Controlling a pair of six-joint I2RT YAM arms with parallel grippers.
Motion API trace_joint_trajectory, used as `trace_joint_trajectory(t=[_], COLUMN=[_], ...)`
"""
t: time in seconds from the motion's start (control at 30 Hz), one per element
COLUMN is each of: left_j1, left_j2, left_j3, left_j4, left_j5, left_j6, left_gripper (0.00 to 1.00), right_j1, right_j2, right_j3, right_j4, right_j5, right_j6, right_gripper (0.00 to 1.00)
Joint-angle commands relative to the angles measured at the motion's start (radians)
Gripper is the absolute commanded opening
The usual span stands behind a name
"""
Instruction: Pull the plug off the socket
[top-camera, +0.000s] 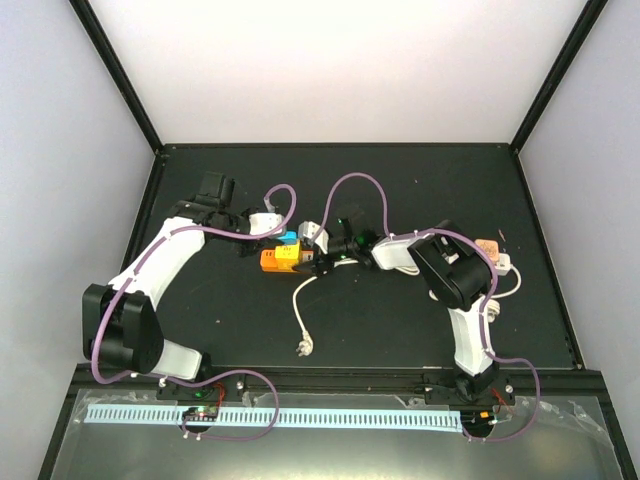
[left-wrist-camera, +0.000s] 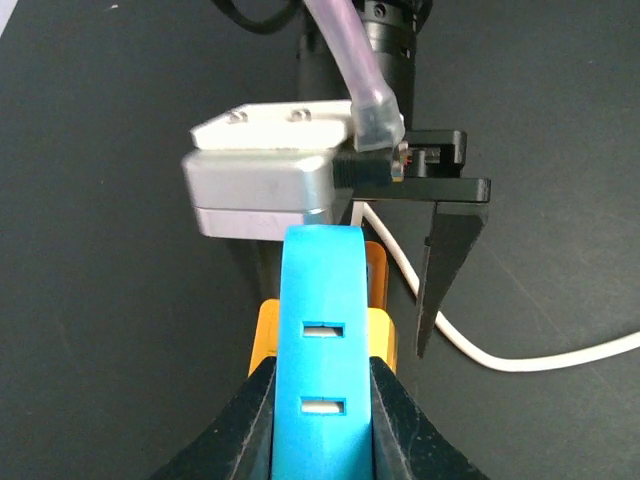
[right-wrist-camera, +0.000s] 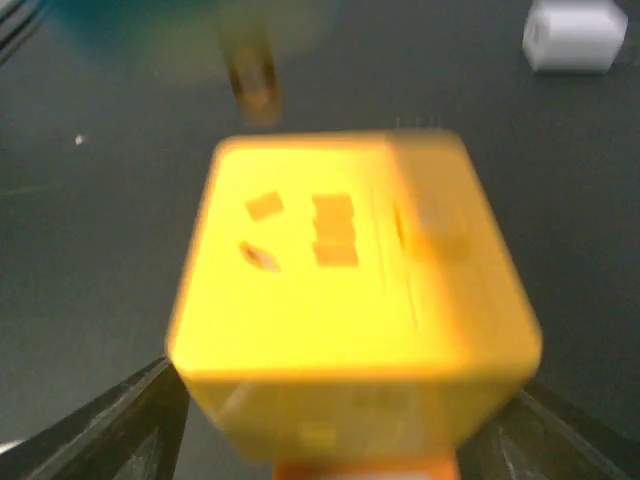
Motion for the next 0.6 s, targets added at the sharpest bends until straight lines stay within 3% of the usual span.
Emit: trace_joint_trajectory(t=[0.0,0.17,0.37,0.57], left_j1=[0.015,0.019,0.038,0.047], left_j2=[-0.031,-0.058,-0.095,-0.137], left_j3=[0.033,0.012,0.012,0.037], left_j4=[-0.032,-0.019,-0.052,-0.127], left_j5=[0.022,0.031,0.050,0.099], left_j6=[-0.034,-0.067,-0.111,-0.149], left_gripper=[0.02,0.02,0.01,0.02], right_j1=[0.004,0.005,0.004,-0.008], right_j2=[0.010,-0.030,-0.119,-0.268], right_j3=[-0.056,-0.055,-0.061,-0.039], right_j4=[-0.115,-0.098,-0.106,-0.236], right_j5=[0.057,0.062,0.058,0.038], right_j6=[-0.001,0.027,0.029,-0.030], right_gripper=[0.83,0.96,0.98,0.96])
